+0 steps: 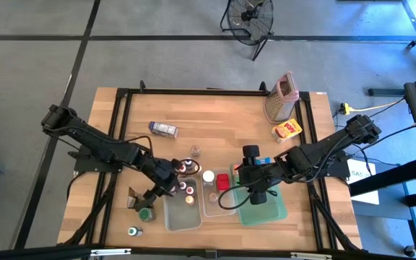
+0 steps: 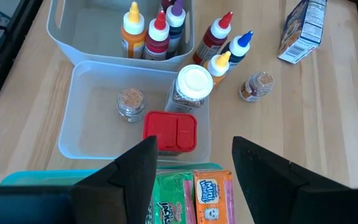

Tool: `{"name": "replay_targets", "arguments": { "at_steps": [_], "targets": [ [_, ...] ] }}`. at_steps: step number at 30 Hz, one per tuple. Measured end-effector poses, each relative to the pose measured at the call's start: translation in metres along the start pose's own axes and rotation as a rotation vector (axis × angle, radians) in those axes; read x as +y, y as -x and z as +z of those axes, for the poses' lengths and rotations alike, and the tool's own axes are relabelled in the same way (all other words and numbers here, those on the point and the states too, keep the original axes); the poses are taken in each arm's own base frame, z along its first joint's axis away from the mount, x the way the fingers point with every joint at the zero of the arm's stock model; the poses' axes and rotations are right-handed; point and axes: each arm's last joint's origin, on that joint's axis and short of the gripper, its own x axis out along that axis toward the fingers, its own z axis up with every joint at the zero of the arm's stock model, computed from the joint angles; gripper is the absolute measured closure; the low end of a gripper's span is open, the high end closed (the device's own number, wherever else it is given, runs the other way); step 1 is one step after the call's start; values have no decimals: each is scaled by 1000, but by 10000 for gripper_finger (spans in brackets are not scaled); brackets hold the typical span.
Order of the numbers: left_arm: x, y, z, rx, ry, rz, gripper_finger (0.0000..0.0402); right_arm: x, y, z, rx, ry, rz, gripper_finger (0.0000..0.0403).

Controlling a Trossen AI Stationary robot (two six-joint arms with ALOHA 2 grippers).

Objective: Pick & Place Kitchen Items
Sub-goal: Put the orange seasoning pack into the white bin

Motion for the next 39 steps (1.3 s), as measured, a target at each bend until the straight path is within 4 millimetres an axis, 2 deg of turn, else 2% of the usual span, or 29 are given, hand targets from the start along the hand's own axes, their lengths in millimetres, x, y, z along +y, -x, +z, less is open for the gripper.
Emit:
{"name": "replay_targets", "arguments": {
  "at_steps": [6,9,14,20,25,32,39],
  "targets": [
    [1,14,4,-29,-34,25,196,0,0,0,0,0,0,192],
    [1,36,14,-57,-54,102,199,0,0,0,1,0,0,192],
    [-2,76,18,-77,-27,184,197,0,0,0,3,1,0,192],
    [-9,108,7,-95,134,197,199,1,0,0,8,2,30,192],
    [-14,116,-6,-34,478,145,201,1,0,-1,8,26,31,192],
    [-21,116,-28,200,1080,128,201,0,0,0,7,89,31,192],
    [-29,115,-29,275,1464,73,201,1,0,0,6,178,34,192]
  ]
}}
